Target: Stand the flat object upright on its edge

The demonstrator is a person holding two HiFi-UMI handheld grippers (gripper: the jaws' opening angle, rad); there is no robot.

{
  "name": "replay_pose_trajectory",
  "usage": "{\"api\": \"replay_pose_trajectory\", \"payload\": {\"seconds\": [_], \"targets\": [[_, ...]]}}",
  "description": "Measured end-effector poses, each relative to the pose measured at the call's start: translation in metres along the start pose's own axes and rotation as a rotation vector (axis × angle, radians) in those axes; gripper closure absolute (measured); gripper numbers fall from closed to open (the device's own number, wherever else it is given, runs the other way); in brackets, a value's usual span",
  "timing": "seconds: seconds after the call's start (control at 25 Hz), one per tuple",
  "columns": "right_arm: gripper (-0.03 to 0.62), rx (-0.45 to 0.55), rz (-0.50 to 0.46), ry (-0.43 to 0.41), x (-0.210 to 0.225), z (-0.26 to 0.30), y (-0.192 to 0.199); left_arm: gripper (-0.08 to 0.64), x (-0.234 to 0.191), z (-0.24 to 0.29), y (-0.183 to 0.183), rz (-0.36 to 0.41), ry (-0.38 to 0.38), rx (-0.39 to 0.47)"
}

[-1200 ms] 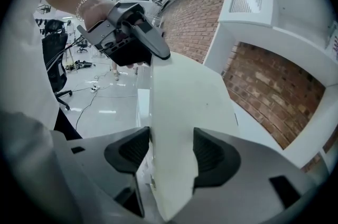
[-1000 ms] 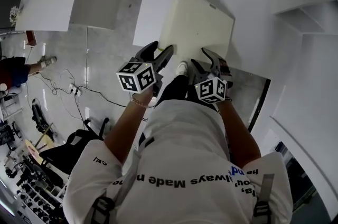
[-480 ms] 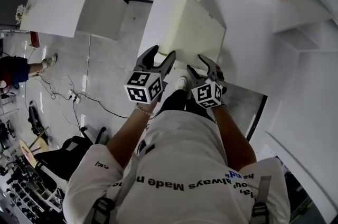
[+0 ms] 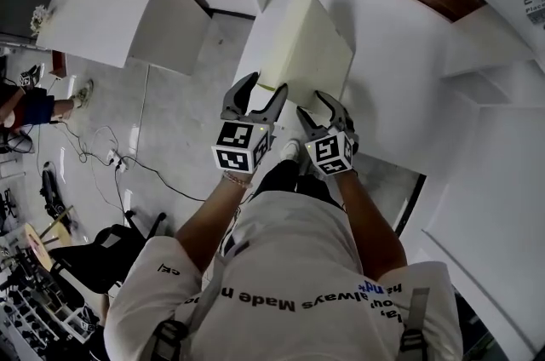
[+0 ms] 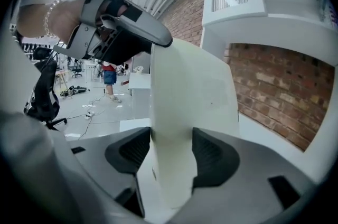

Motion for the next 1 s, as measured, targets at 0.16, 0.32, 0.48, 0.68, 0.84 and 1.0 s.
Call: {"api": "replay_pose_trajectory", "payload": {"seconds": [0.16,0.32,0.48,0.68,0.84,1.0], "targets": [[0.345,0.017,0.026,0.001,0.01,0.012,-0.005,0.285,0.0,0.01,-0.012,0.056,-0.022,0.021],[0.345,0.026,0.043,-0.004,0.024,0.029,-0.016,0.287,-0.007,0.022,-0.026,0.089,-0.042,0.035],[0.345,0.043,0.055,-0.015,0.035,0.05,-0.027,0.287,-0.015,0.033,-0.04,0.137,-0.065,0.057],[0.345,0.061,0.073,-0.024,0.047,0.072,-0.039,0.288,-0.023,0.046,-0.053,0.189,-0.095,0.074],[0.345,0.069,0.09,-0.028,0.056,0.087,-0.047,0.29,-0.029,0.056,-0.064,0.227,-0.119,0.084],[0.347,0.081,0.122,-0.037,0.063,0.102,-0.05,0.29,-0.032,0.067,-0.069,0.276,-0.143,0.094]]}}
Point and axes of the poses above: the fingertips, and each gripper's own axes: z forward along the fingers, x to its right, y out of its underside, the point moved 10 cm from there along -z, backward along the fingers, and after that the axes turned 1 degree about -x, right-handed, at the moved point
